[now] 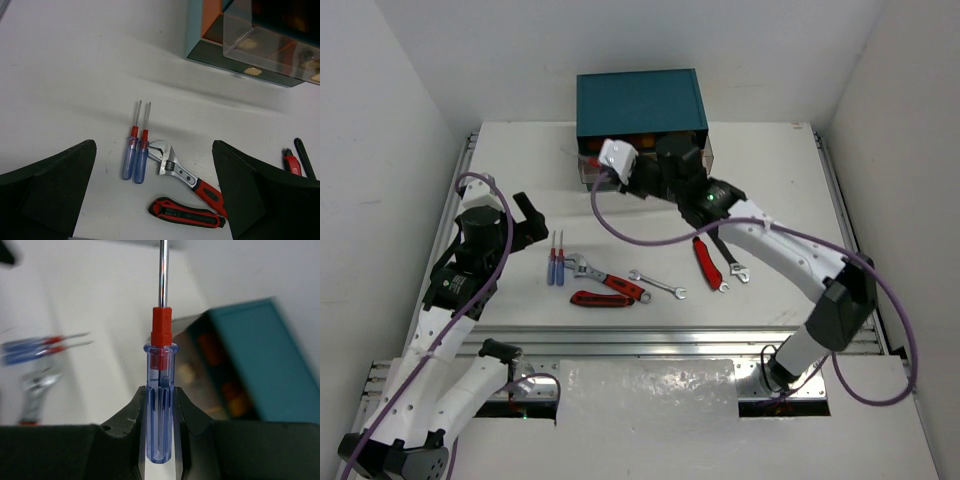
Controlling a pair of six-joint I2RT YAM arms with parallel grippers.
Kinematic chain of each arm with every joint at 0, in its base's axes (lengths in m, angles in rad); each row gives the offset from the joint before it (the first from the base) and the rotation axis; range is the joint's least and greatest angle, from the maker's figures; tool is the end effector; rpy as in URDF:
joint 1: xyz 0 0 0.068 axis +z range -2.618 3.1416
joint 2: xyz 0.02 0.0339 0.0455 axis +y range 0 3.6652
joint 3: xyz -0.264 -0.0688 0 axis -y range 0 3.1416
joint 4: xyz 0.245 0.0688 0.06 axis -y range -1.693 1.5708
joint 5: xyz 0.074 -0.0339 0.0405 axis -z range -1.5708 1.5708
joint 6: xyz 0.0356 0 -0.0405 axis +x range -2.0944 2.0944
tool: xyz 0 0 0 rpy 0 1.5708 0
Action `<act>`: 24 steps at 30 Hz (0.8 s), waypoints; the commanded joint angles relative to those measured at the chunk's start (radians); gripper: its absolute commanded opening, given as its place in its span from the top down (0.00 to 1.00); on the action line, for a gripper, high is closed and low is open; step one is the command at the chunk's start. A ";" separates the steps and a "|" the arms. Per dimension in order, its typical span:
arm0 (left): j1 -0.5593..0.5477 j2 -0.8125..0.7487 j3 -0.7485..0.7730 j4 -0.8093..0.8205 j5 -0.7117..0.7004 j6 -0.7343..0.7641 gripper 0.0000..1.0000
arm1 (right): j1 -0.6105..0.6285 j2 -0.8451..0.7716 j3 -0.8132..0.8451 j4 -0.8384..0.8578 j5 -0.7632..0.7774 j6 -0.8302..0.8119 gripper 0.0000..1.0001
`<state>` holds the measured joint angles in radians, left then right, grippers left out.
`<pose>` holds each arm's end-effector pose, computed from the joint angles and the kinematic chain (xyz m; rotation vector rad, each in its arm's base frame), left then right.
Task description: Sort the tools into containers
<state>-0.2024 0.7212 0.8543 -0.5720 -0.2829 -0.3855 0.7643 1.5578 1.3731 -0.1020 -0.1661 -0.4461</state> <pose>0.1534 -0.0213 0.3338 -0.3602 1.9595 -0.0948 0.2652 0.2624 0.3606 -1.1575 1.4689 0.3745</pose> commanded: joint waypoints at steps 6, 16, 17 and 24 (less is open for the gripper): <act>0.001 0.006 0.003 0.057 0.044 0.022 0.00 | -0.195 0.250 0.381 0.067 -0.029 -0.189 1.00; 0.004 0.014 0.000 0.061 0.048 0.023 0.00 | -0.306 0.363 0.408 0.016 -0.074 -0.160 0.90; 0.004 0.026 0.002 0.061 0.050 0.023 0.00 | -0.306 0.355 0.397 0.019 -0.079 -0.161 0.90; 0.009 0.064 0.008 0.055 0.054 0.013 0.00 | -0.309 0.321 0.372 0.038 -0.029 -0.144 0.30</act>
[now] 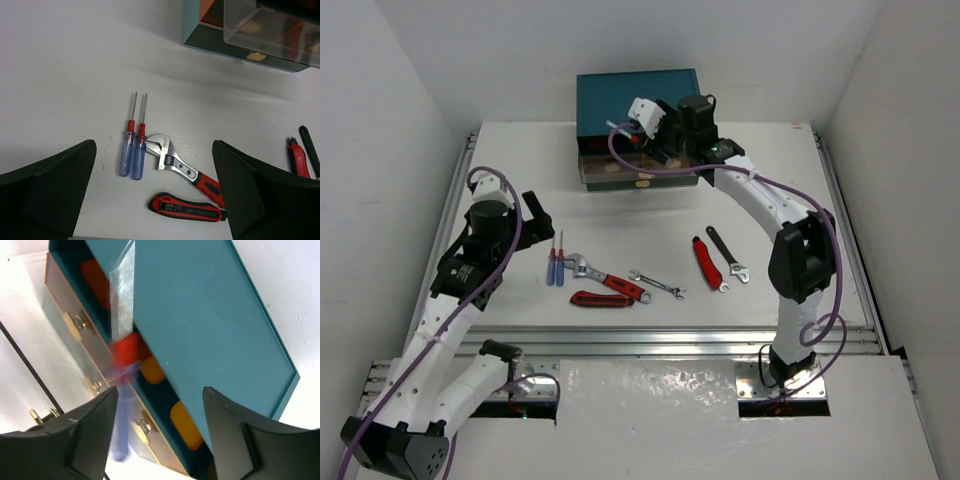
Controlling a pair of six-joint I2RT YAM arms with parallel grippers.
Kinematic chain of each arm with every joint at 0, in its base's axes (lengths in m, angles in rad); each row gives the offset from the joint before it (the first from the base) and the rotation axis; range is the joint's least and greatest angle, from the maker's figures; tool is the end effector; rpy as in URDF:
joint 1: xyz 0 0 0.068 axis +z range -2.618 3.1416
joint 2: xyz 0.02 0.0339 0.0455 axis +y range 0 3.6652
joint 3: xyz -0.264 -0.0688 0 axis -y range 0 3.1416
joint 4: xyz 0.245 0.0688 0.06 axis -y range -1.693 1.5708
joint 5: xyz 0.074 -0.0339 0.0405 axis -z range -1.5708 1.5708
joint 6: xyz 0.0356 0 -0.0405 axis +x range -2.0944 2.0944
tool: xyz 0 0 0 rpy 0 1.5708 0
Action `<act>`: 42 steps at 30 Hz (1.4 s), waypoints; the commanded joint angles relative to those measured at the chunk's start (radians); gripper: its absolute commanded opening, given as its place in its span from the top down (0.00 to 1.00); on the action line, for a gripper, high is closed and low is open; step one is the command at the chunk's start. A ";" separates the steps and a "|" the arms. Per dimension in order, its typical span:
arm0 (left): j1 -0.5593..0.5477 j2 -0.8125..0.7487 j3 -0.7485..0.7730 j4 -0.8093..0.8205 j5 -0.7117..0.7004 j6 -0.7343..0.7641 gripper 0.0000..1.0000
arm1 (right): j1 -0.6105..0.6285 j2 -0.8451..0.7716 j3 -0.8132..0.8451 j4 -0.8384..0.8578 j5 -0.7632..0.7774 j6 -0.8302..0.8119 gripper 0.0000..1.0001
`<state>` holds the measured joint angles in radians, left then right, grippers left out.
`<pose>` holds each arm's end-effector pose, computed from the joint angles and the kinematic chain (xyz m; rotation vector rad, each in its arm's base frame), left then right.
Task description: Sort the tools into containers
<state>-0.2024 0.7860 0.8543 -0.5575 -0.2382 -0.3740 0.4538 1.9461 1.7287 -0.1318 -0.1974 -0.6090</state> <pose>0.1679 -0.0259 0.3258 -0.3211 2.0216 -0.1142 0.4205 0.2129 0.3276 -1.0816 1.5789 0.0849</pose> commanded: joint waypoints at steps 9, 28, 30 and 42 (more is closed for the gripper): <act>0.009 0.130 0.003 -0.007 0.008 -0.170 0.00 | 0.028 -0.246 0.014 0.026 0.053 0.280 0.06; 0.121 0.706 -0.049 0.062 0.056 -0.236 0.41 | 0.158 -1.010 -0.920 -0.071 -0.126 0.946 0.01; 0.123 0.723 -0.061 0.082 0.059 -0.238 0.47 | 0.160 -1.024 -0.916 -0.075 -0.129 0.947 0.01; 0.123 0.762 -0.086 0.090 0.008 -0.270 0.60 | 0.166 -1.012 -0.905 -0.054 -0.192 0.968 0.01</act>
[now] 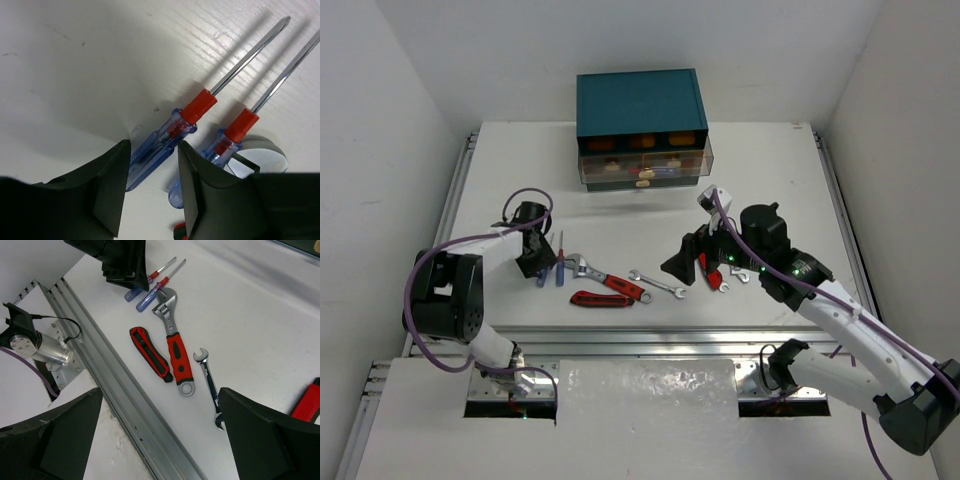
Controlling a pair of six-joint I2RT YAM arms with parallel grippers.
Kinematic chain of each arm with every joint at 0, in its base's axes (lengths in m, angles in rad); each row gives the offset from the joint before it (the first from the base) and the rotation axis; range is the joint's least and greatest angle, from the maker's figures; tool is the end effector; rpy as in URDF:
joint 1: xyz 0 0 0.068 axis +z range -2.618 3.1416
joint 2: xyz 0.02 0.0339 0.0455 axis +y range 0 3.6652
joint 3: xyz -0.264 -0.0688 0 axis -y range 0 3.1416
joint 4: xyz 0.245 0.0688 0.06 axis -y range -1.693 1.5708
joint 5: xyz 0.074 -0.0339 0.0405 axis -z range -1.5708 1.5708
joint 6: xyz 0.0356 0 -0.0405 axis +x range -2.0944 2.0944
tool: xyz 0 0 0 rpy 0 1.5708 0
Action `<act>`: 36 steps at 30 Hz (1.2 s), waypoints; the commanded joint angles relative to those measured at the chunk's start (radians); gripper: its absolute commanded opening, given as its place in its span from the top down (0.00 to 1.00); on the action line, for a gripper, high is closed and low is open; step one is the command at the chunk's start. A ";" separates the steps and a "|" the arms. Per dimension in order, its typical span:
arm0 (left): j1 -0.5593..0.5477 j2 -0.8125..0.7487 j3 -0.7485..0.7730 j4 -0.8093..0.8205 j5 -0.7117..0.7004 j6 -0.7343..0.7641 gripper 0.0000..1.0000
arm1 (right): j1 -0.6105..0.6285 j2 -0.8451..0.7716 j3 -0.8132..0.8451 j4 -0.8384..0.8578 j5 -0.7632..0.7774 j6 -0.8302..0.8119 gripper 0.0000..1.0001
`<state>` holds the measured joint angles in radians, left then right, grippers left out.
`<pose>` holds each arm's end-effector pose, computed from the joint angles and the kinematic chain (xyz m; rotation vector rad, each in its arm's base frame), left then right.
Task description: Sort the tools into containers
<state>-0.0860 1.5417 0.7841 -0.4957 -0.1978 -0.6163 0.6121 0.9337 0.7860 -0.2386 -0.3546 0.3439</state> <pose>0.2652 -0.0158 0.1492 -0.7697 2.6662 0.1057 0.1677 0.1328 0.3085 -0.5181 1.9951 0.9590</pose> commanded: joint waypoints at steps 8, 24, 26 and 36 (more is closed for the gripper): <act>0.011 -0.023 -0.049 0.026 -0.063 -0.079 0.85 | 0.009 -0.010 0.048 0.061 -0.099 0.020 0.01; -0.262 -0.257 0.614 0.056 0.014 0.300 1.00 | 0.006 -0.217 0.022 -0.030 0.295 -0.014 0.01; -0.317 -0.147 0.801 0.034 0.015 0.465 1.00 | 0.006 -0.239 0.032 -0.047 0.319 -0.032 0.01; -0.371 0.072 0.978 0.301 0.029 0.984 1.00 | 0.006 -0.282 0.056 -0.159 0.310 -0.077 0.01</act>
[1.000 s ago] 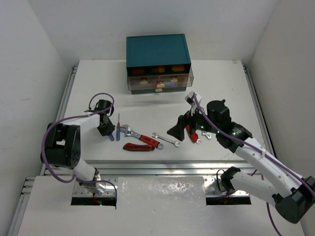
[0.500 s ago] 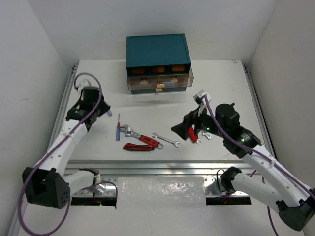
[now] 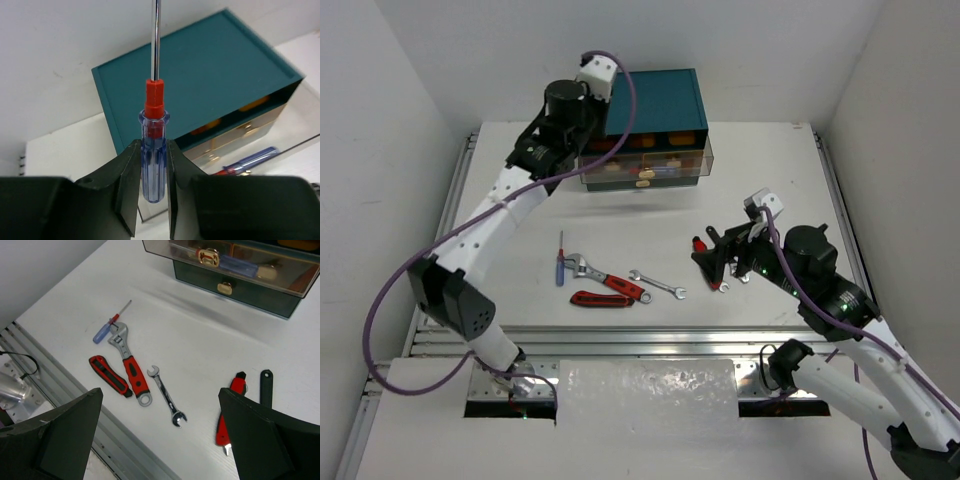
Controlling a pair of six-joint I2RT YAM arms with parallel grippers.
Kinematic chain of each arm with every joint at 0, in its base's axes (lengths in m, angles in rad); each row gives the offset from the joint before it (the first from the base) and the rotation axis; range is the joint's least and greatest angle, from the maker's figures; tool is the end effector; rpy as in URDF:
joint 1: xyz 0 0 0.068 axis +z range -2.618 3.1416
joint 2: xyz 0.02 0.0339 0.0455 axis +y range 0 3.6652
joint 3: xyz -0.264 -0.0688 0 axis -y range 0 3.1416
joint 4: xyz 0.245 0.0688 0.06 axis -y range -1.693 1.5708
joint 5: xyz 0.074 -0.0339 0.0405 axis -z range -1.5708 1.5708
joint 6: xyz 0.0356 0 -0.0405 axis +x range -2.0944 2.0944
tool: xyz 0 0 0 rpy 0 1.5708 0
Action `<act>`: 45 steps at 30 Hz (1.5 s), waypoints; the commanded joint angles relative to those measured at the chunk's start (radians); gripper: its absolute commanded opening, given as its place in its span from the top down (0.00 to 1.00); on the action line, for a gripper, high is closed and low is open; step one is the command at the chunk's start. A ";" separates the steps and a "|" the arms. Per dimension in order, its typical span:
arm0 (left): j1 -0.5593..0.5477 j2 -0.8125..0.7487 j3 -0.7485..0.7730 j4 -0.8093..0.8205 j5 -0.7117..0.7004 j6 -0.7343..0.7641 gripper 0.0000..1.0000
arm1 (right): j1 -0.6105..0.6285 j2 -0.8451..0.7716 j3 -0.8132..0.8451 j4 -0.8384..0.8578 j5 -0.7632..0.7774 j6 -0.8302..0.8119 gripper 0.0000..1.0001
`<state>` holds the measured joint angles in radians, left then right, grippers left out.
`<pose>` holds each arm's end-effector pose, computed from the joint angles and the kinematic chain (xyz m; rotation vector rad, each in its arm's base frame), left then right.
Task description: Sort the tools into containers
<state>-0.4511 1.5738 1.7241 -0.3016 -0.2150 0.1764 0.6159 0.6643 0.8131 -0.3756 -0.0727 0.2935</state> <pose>0.3287 -0.1508 0.4571 0.3772 1.6767 -0.0184 0.1228 0.0901 0.3473 -0.3505 1.8213 0.7083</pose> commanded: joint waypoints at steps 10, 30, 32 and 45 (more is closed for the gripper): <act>-0.029 0.141 -0.037 0.200 0.012 0.295 1.00 | 0.001 -0.048 0.005 -0.068 0.002 -0.043 0.01; -0.089 -0.004 -0.129 0.263 -0.080 0.181 0.06 | 0.001 0.023 0.018 -0.055 -0.029 -0.014 0.01; -0.087 -0.058 -0.124 0.204 -0.313 -0.003 0.00 | 0.002 0.041 0.015 -0.052 -0.010 0.007 0.01; 0.316 -0.381 -0.906 -0.087 -0.077 -0.832 0.18 | 0.001 0.086 -0.034 -0.046 -0.110 0.052 0.01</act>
<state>-0.1902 1.0988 0.9382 -0.4068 -0.4889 -0.5442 0.6159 0.7574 0.7998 -0.4629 -0.1226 0.3267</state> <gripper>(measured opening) 0.853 0.992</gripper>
